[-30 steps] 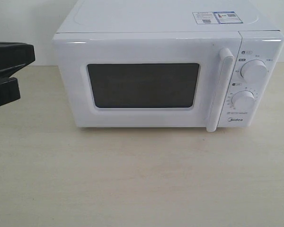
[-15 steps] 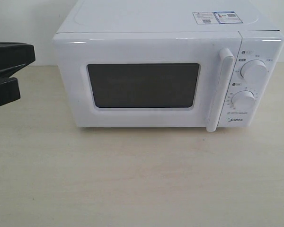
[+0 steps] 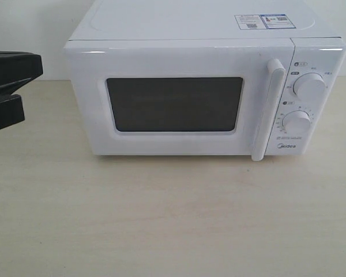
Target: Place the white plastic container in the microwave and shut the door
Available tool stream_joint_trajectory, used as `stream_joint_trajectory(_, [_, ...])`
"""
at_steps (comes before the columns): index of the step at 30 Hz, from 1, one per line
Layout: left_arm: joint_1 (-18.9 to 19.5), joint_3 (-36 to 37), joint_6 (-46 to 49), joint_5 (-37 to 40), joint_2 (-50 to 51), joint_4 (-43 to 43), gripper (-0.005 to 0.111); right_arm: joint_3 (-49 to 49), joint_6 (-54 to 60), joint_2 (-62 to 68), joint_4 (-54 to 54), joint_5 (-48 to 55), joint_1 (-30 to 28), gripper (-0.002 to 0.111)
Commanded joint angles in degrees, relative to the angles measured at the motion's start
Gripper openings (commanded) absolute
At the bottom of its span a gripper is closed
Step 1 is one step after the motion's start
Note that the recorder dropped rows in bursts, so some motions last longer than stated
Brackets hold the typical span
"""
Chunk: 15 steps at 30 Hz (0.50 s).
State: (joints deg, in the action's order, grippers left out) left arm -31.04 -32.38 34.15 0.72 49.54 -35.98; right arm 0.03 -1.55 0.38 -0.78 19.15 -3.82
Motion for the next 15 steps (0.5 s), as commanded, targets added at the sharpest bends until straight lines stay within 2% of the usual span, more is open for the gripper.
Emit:
stream_joint_trajectory(1, [0.1, 0.3, 0.2, -0.7, -0.5, 0.0, 0.004, 0.0, 0.6, -0.4, 0.1, -0.1, 2.6, 0.000])
stream_joint_trajectory(15, [0.1, 0.3, 0.2, -0.7, -0.5, 0.0, 0.004, 0.0, 0.6, -0.4, 0.2, -0.1, 2.7, 0.000])
